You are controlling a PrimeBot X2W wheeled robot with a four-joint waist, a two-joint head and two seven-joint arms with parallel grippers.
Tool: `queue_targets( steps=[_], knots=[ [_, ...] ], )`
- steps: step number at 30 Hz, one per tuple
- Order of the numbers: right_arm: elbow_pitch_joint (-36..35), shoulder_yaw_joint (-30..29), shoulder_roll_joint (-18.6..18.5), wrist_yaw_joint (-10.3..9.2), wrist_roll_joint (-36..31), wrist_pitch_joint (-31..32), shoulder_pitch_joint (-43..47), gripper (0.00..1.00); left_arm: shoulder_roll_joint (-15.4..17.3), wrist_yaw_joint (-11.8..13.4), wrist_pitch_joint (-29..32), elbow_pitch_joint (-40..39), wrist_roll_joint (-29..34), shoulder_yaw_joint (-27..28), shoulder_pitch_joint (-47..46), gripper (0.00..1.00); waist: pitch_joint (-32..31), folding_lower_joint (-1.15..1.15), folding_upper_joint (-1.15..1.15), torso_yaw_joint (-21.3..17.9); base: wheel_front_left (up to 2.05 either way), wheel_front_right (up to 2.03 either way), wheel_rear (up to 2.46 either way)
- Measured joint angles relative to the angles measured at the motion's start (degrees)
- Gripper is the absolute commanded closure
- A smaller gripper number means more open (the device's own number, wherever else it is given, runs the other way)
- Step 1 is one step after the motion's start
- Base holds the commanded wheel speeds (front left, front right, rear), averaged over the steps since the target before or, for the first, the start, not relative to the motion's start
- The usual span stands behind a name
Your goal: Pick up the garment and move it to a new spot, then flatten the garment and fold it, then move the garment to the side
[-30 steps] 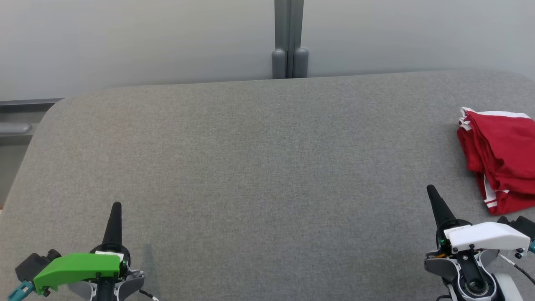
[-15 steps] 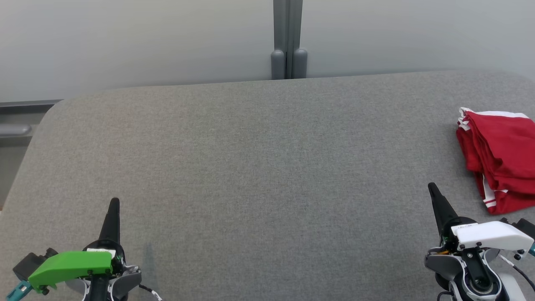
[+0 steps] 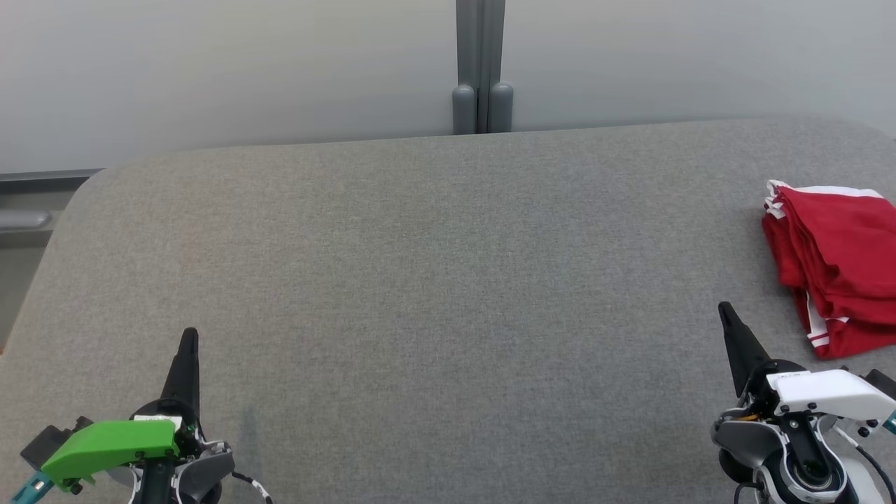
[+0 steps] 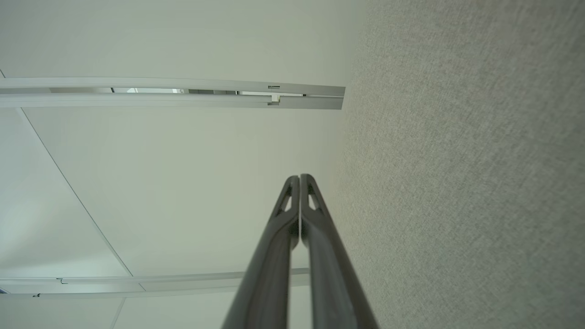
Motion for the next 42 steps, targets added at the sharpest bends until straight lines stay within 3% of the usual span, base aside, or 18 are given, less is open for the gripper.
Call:
queue_targets(
  steps=[12, 42],
  knots=[
    [0.0, -0.3, 0.0, 0.0, 4.5, 0.5, -0.4, 1.0, 0.0, 0.0, 1.1, -0.5, -3.9, 0.5, -0.3, 1.0, -0.1, 0.0, 0.0, -0.1, 0.0, 0.0, 0.0],
    [0.0, -0.3, 0.0, -0.01, 4.5, 0.5, -0.4, 1.0, 0.0, 0.0, 1.1, -0.5, -3.9, 0.5, -0.5, 1.0, -0.1, 0.0, 0.0, -0.1, 0.0, 0.0, 0.0]
  ],
)
